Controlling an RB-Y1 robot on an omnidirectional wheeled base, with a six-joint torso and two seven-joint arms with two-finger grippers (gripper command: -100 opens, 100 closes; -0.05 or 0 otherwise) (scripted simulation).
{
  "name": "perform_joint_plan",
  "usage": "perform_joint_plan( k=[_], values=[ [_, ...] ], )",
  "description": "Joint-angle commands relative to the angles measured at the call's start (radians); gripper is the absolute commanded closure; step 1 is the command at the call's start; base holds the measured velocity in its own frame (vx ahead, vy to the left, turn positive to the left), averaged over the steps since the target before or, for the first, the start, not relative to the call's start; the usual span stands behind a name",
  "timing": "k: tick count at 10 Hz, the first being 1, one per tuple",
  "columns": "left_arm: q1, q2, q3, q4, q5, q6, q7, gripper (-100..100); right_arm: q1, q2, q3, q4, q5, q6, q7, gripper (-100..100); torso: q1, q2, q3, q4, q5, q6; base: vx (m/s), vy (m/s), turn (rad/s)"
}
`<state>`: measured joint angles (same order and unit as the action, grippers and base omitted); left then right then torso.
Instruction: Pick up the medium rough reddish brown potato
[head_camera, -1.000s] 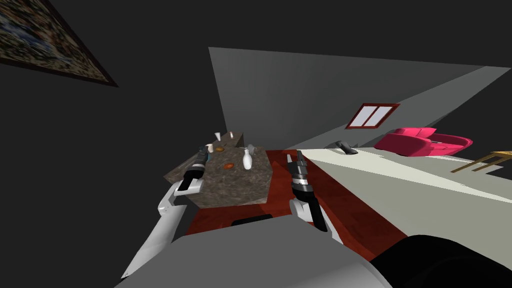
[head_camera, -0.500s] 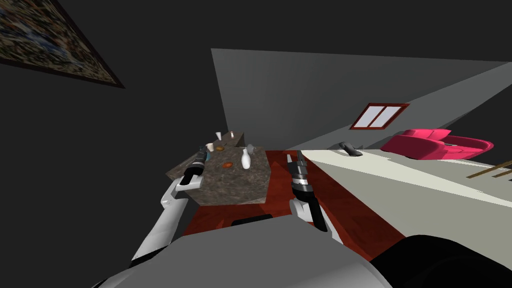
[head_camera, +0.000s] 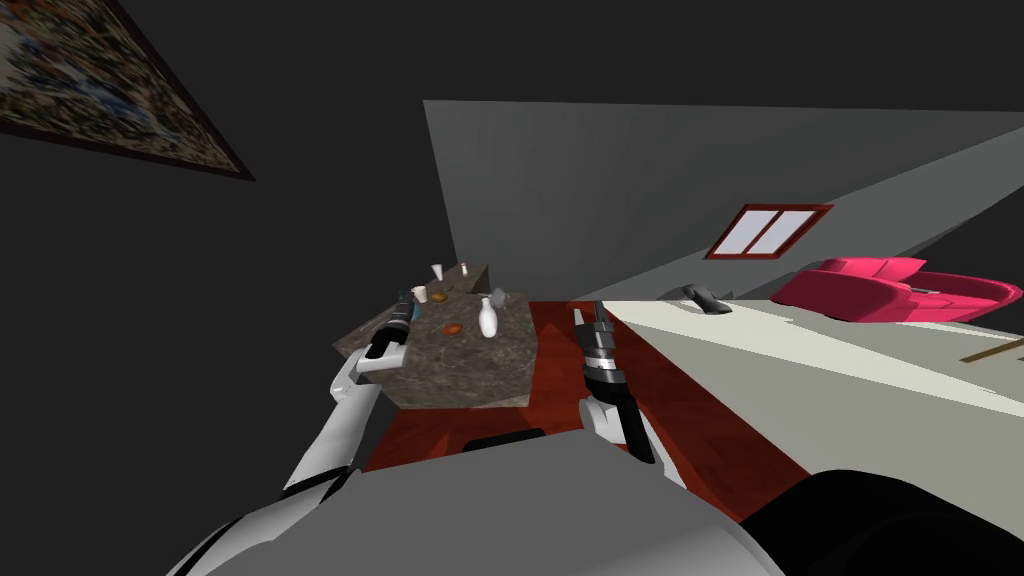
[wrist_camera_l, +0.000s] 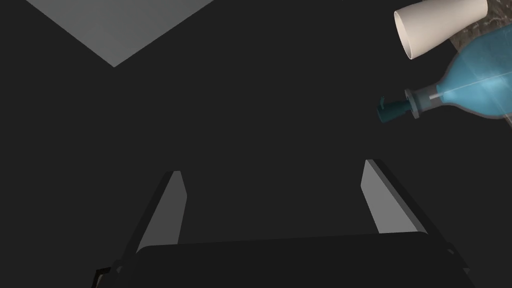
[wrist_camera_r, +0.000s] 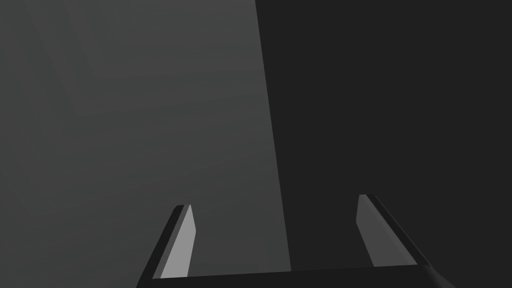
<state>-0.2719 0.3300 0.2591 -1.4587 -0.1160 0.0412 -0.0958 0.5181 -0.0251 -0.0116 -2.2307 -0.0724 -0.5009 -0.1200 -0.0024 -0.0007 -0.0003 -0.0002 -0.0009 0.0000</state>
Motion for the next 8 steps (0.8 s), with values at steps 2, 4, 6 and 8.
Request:
perform_joint_plan(
  k=[2,4,6,8],
  values=[
    [-0.054,0.009,0.021,0.080,-0.004,0.032,-0.006,-100,0.000,0.000,0.000,0.000,0.000,0.000,0.000,0,-0.001,0.000,0.000,0.000,0.000,0.000,-0.012,-0.061,0.061],
    [-0.104,0.012,0.041,0.147,-0.010,0.070,-0.014,-100,0.000,0.000,0.000,0.000,0.000,0.000,0.000,0,-0.003,0.000,0.000,0.000,-0.001,0.000,-0.015,-0.098,0.067],
    [-0.154,0.014,0.060,0.213,-0.015,0.107,-0.024,-100,0.000,0.000,0.000,0.000,0.000,0.000,0.000,0,-0.003,0.001,0.000,0.000,-0.001,0.000,-0.027,-0.083,0.066],
    [-0.202,0.015,0.078,0.279,-0.021,0.143,-0.035,-100,0.000,0.000,0.000,0.000,0.000,0.000,0.000,0,-0.003,0.000,0.000,0.000,-0.001,0.000,-0.012,-0.082,0.063]
  ],
)
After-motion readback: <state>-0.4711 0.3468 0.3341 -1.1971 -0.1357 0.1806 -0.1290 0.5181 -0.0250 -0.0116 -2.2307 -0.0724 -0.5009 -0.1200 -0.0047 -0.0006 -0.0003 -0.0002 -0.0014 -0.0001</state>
